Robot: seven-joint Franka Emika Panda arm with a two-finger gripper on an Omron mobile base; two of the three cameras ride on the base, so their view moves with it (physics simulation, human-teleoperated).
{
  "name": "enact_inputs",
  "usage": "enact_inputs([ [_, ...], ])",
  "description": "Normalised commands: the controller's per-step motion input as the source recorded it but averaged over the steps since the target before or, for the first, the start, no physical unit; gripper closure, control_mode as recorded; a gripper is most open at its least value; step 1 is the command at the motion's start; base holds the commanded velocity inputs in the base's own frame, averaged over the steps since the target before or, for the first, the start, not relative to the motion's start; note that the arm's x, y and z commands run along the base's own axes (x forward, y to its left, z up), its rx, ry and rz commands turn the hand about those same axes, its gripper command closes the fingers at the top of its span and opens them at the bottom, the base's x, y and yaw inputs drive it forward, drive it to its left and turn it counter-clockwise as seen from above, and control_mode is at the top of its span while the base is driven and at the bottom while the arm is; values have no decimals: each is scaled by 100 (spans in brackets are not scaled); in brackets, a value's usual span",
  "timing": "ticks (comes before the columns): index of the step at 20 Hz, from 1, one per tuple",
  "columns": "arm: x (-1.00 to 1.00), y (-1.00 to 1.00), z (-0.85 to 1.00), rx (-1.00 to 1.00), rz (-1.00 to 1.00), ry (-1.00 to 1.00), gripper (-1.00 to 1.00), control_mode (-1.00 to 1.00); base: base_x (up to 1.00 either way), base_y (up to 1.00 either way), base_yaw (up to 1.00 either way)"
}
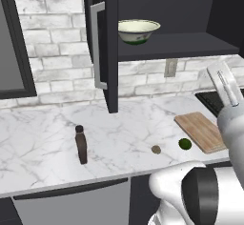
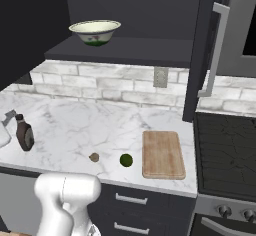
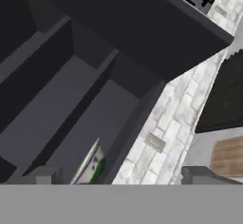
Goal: Open the cabinet. Place the bowl and condiment on the counter. Then place the lime and garlic on the cutting board.
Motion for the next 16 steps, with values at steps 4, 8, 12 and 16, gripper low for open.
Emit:
enact_inputs([
  [4, 7, -28, 0, 22, 26, -1, -100, -100, 0, 0, 0],
  [8, 19, -16, 1, 20, 30, -5, -100, -100, 0, 0, 0],
  [12, 27, -3, 4, 20, 21, -1, -100, -100, 0, 0, 0],
  [16, 10, -10, 0, 16, 11, -2, -100, -100, 0, 0, 0],
])
